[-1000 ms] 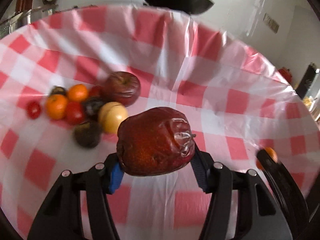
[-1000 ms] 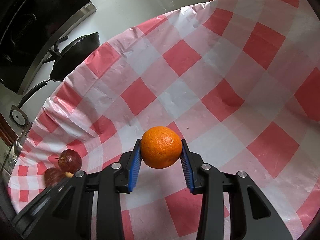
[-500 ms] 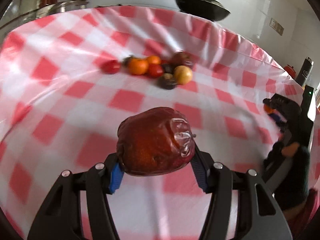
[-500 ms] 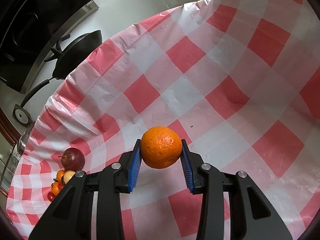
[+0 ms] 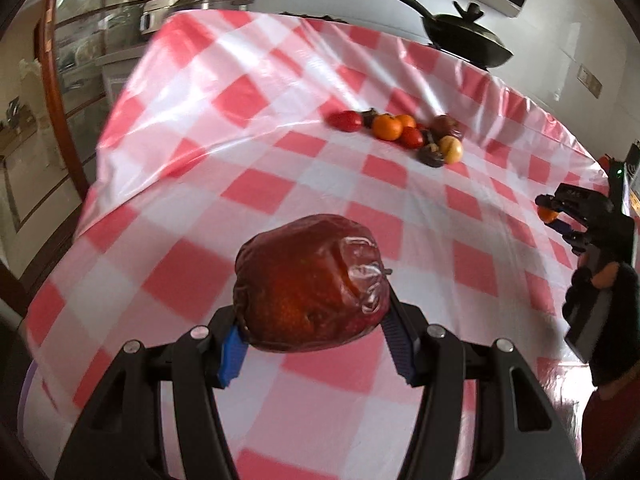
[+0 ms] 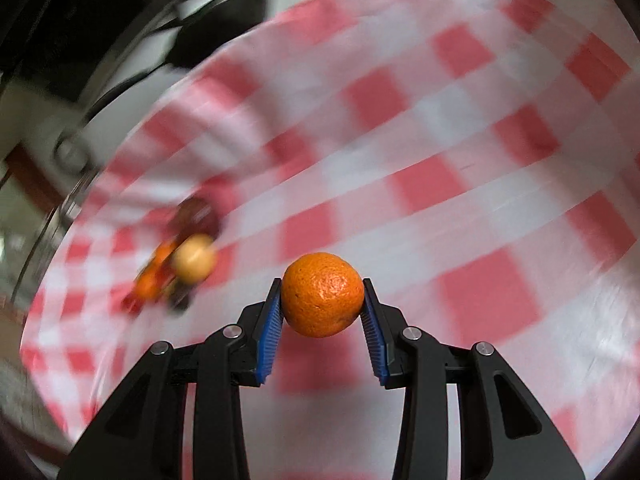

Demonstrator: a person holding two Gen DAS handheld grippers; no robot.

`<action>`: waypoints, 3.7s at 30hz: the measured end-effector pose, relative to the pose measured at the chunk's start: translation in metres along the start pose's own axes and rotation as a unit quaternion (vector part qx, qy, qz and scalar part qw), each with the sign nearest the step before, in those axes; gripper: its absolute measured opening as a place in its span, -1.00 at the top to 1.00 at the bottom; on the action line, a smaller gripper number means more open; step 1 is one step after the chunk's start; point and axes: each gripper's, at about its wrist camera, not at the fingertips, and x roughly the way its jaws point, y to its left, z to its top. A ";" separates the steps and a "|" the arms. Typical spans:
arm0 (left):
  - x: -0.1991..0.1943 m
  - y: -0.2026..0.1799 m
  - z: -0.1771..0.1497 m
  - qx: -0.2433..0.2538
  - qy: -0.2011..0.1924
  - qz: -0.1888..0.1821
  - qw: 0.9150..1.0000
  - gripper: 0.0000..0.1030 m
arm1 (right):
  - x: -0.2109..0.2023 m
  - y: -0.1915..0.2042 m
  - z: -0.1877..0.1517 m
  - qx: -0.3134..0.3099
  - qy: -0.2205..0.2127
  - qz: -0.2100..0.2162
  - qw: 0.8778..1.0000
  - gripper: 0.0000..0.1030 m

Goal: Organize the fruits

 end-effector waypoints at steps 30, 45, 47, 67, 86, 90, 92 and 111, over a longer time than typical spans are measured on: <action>-0.089 0.189 -0.079 -0.122 -0.006 0.124 0.985 -0.14 | -0.129 0.264 -0.328 -0.447 0.119 0.270 0.844 0.26; -0.065 0.280 -0.180 -0.224 0.089 0.194 0.951 -0.14 | -0.126 0.274 -0.457 -0.620 0.180 0.282 0.710 0.26; -0.058 0.286 -0.190 -0.229 0.103 0.201 0.947 -0.14 | -0.116 0.270 -0.478 -0.643 0.197 0.270 0.689 0.26; -0.014 0.305 -0.244 -0.248 0.211 0.241 0.914 -0.15 | -0.051 0.247 -0.556 -0.706 0.294 0.180 0.619 0.25; -0.036 0.305 -0.230 -0.256 0.146 0.267 0.917 -0.82 | -0.092 0.256 -0.513 -0.655 0.250 0.261 0.663 -0.61; -0.059 0.304 -0.216 -0.265 0.089 0.286 0.916 -0.83 | -0.122 0.262 -0.491 -0.644 0.204 0.296 0.675 -0.62; -0.070 0.301 -0.207 -0.263 0.060 0.296 0.916 -0.85 | -0.135 0.266 -0.472 -0.635 0.178 0.312 0.684 -0.64; -0.077 0.083 0.017 -0.018 -0.177 0.131 0.975 -0.97 | -0.137 0.180 -0.126 -0.186 0.014 0.200 0.962 -0.69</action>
